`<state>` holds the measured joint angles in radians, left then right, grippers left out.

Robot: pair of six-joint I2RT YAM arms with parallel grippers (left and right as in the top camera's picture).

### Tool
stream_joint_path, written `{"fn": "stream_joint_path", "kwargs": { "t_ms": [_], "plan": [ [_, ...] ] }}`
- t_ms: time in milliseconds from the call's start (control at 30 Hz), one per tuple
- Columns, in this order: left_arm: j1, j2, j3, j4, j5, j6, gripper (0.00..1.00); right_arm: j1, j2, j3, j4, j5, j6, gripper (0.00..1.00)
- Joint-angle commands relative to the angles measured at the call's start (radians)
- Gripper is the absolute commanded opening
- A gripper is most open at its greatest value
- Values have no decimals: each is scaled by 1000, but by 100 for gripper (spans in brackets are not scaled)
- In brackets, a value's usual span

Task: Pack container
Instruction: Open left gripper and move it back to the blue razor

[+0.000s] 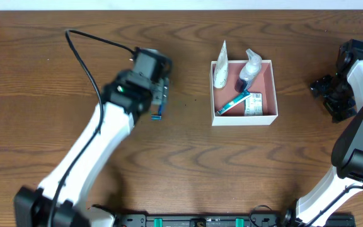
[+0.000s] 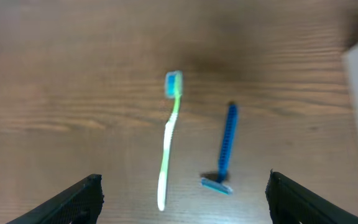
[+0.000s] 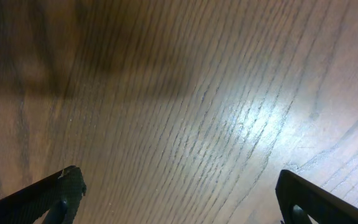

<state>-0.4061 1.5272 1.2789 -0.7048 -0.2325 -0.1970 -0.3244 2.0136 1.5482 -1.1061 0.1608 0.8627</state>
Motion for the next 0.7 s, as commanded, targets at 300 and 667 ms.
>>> {"fn": "stream_joint_path", "kwargs": {
  "t_ms": [300, 667],
  "plan": [
    [61, 265, 0, 107, 129, 81, 84, -3, -16, -1, 0, 11, 16, 99],
    [61, 308, 0, 132, 224, 81, 84, -3, -16, -1, 0, 11, 16, 99]
  ]
}}
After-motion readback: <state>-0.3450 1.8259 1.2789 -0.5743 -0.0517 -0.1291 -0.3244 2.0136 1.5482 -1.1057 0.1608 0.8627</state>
